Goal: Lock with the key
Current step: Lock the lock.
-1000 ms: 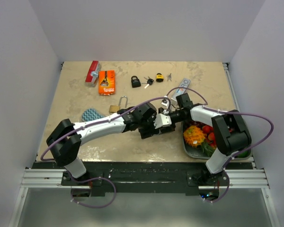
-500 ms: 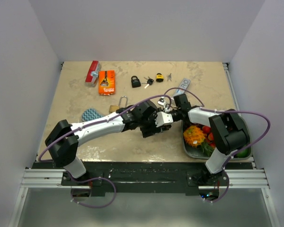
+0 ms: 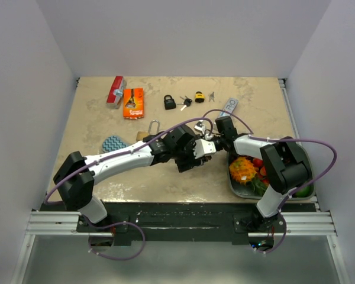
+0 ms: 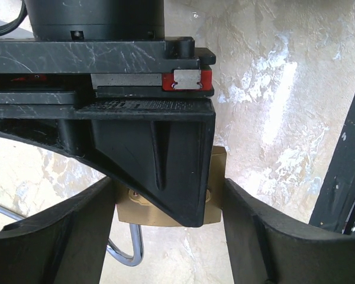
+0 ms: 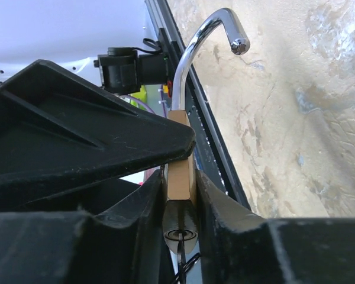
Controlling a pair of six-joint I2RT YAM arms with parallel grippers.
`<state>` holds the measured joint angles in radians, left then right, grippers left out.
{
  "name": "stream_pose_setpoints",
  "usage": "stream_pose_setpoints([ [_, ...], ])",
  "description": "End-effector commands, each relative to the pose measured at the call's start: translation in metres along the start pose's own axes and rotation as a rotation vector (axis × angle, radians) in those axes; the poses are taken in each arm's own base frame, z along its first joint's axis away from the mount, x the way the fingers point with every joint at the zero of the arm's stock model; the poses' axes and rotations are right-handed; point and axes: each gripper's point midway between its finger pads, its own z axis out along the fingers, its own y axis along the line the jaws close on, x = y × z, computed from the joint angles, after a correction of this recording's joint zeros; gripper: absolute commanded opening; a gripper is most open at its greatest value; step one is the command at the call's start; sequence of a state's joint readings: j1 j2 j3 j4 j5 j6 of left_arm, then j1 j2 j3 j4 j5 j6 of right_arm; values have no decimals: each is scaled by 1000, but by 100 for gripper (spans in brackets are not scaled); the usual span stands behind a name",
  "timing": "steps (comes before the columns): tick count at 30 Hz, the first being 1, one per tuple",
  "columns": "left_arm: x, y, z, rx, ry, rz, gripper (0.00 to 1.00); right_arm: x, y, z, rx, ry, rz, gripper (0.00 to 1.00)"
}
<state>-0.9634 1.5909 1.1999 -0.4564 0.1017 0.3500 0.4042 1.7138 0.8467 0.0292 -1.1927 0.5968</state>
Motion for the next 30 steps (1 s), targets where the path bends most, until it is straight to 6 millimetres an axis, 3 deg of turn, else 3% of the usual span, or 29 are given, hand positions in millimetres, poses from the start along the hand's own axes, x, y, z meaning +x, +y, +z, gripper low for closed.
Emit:
stream_pose_setpoints([
  [1, -45, 13, -25, -63, -173, 10, 0, 3, 16, -3, -38, 5, -41, 26],
  [3, -40, 13, -24, -69, -159, 12, 0, 4, 17, -4, -41, 5, -42, 19],
  [5, -36, 12, -23, -70, -148, 11, 0, 5, 19, -4, -46, 6, -51, 4],
  [7, -35, 13, -23, -77, -142, 8, 4, 6, 20, -4, -48, 8, -53, 0],
  [8, -35, 16, -24, -85, -136, 2, 22, 6, 22, -5, -49, 5, -56, 0],
  [12, -35, 14, -34, -46, -128, -16, 74, 2, 30, -8, -48, -9, -95, 0],
  [14, -37, 8, -47, 8, -169, -29, 98, -2, 35, -12, -49, -20, -119, 0],
  [22, -32, 39, -117, 46, -301, -107, 99, -15, 60, -35, -59, -66, -228, 0],
  [23, -32, 33, -123, 97, -328, -101, 99, -15, 66, -36, -67, -61, -259, 0],
  [27, -22, 48, -143, 39, -394, -61, 98, -16, 98, -45, -119, -74, -408, 0],
  [28, -30, 53, -156, -4, -449, 5, 98, -17, 104, -46, -128, -78, -438, 0],
  [30, -28, 45, -158, 6, -496, 82, 98, -19, 121, -51, -145, -88, -520, 0],
])
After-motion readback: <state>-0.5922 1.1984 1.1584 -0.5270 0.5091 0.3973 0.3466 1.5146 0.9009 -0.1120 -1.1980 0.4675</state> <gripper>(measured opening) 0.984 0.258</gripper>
